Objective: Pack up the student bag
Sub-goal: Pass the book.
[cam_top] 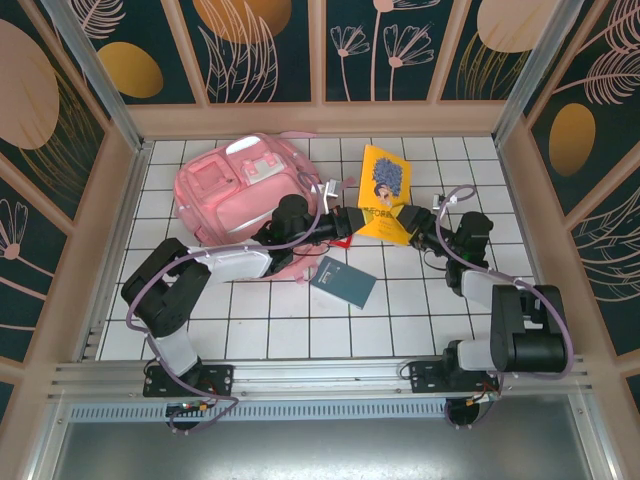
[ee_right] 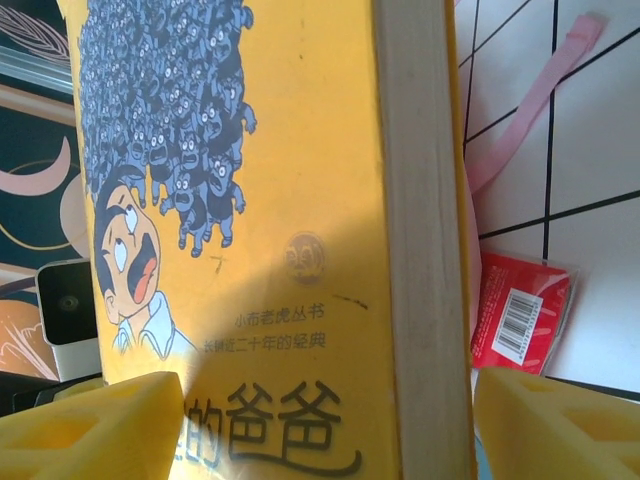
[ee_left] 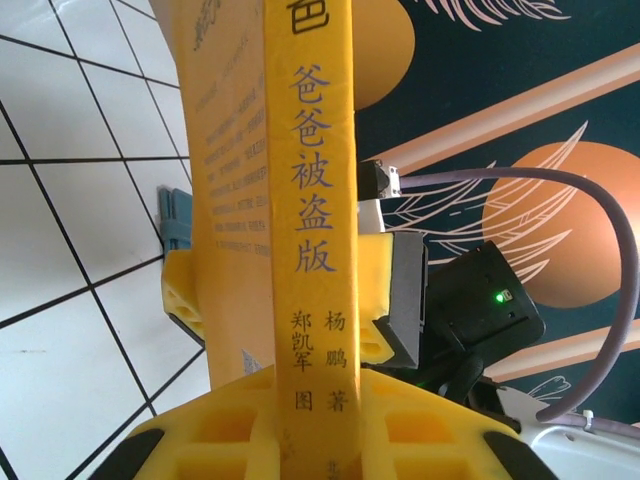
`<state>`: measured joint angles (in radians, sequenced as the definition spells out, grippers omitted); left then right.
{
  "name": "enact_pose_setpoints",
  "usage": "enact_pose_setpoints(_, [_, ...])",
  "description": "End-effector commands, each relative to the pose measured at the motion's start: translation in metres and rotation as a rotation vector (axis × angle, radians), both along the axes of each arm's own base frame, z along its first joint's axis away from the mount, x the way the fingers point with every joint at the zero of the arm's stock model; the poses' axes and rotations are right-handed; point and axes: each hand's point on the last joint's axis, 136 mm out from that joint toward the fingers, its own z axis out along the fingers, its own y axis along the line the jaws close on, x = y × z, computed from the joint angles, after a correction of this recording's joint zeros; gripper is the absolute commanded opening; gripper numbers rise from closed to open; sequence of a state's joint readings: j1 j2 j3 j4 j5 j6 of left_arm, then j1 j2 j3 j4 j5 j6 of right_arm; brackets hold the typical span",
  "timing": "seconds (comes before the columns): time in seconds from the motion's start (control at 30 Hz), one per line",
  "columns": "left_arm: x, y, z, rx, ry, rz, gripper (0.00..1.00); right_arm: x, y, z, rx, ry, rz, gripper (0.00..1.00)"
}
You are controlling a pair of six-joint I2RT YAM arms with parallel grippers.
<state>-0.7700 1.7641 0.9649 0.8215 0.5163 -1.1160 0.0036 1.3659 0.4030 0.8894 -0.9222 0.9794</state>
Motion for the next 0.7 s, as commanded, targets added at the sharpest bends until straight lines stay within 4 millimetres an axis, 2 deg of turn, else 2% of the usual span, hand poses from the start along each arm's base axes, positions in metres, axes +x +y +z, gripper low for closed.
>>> enact_pose_setpoints(0.0, [-0.006,0.005,0.059,-0.136,-0.151,-0.026,0.00,-0.001,0.006,0.008,-0.001,-0.050,0.043,0.80])
enact_pose_setpoints(0.07, [-0.008,0.005,0.061,-0.144,-0.152,-0.032,0.00,0.000,0.006,0.006,0.006,-0.040,0.044,0.86])
enact_pose_setpoints(0.2, [-0.008,0.004,0.061,-0.156,-0.157,-0.040,0.00,-0.007,0.013,0.015,0.076,-0.050,0.088,0.86])
enact_pose_setpoints(0.33, [-0.006,0.001,0.049,-0.135,-0.146,-0.043,0.00,-0.014,0.016,0.031,0.103,-0.077,0.116,0.84])
enact_pose_setpoints(0.53, [0.003,0.003,0.027,-0.056,-0.143,-0.018,0.00,-0.023,0.015,0.056,0.051,-0.153,0.114,0.77])
enact_pose_setpoints(0.6, [0.006,0.004,0.021,-0.034,-0.144,-0.009,0.00,-0.025,0.014,0.060,0.035,-0.169,0.109,0.75])
enact_pose_setpoints(0.67, [0.005,0.008,0.007,0.002,-0.130,-0.004,0.00,-0.025,0.012,0.061,0.026,-0.171,0.101,0.73])
